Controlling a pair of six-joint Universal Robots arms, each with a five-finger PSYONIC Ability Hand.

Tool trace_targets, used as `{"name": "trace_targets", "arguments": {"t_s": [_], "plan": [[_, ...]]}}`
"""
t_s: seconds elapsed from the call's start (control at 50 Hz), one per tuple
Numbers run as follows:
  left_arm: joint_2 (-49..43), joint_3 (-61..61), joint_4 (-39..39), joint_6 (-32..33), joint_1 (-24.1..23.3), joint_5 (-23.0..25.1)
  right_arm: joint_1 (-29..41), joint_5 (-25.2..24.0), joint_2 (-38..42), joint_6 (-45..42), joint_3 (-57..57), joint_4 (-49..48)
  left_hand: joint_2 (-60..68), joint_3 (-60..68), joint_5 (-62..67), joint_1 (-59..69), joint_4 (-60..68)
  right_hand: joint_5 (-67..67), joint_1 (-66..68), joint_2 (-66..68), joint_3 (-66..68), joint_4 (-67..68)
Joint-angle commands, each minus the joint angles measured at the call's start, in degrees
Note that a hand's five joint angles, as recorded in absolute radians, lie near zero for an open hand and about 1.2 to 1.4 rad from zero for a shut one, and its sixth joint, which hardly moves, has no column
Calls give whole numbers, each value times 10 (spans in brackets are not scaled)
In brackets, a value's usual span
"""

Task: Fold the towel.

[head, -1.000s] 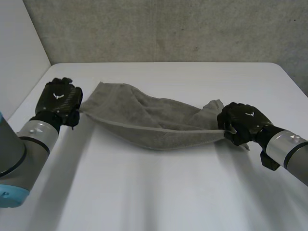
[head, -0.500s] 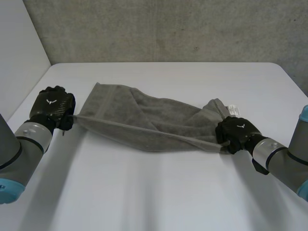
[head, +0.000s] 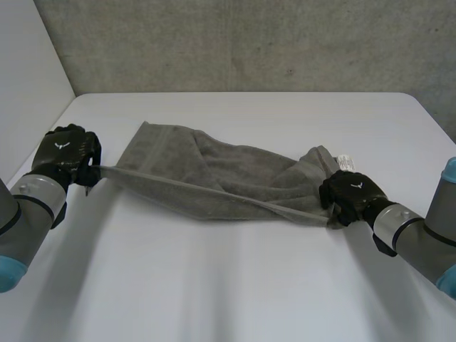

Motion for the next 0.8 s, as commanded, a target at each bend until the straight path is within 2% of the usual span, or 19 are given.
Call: {"name": "trace_targets", "arguments": {"t_s": [0.02, 0.08, 0.12, 0.14, 0.16, 0.2, 0.26, 0.28, 0.3, 0.32, 0.44, 0.8], "plan": [[1, -1, 0, 1, 2, 0, 1, -12, -1, 0, -3, 1, 26, -30, 48, 56, -34, 273, 270, 270, -25, -44], [3, -3, 0, 0, 2, 0, -3, -23, -16, 2, -1, 2, 26, -30, 48, 56, -34, 273, 270, 270, -25, -44], [4, -5, 0, 0, 2, 0, -5, -23, -81, 8, 12, -1, 26, -30, 48, 56, -34, 273, 270, 270, -25, -44], [5, -6, 0, 0, 1, 0, -6, -23, -81, 8, 12, -1, 26, -30, 48, 56, -34, 273, 270, 270, -25, -44], [6, -7, 0, 0, -1, 0, -7, -24, -126, 11, 21, -7, 26, -30, 48, 56, -34, 273, 270, 270, -25, -44], [5, -7, 0, 0, -5, 0, -12, -24, -138, 12, 23, -13, 26, -30, 48, 56, -34, 273, 270, 270, -25, -44], [0, -8, 0, 1, -6, 0, -5, -15, -63, 1, 7, -7, 26, -30, 48, 56, -34, 273, 270, 270, -25, -44], [0, -8, 0, 1, -6, 0, -5, -15, -63, 1, 7, -7, 26, -30, 48, 56, -34, 273, 270, 270, -25, -44], [-1, -9, 0, 0, -6, 0, 1, -13, -35, -4, -2, -2, 26, -30, 48, 56, -34, 80, 77, 77, -25, -44], [-2, -9, 0, 0, -6, 0, 4, -9, -23, -17, -9, 2, 26, -30, 48, 56, -34, 30, 27, 27, -25, -44], [-2, -9, 0, 1, -5, 1, 7, 16, -8, -62, -14, 9, 26, -30, 48, 56, -34, -17, -20, -21, -25, -44], [-3, -9, 0, 1, 0, 1, 2, 21, 8, -62, 1, 14, 26, -30, 48, 56, -34, -32, -36, -36, -25, -44]]}}
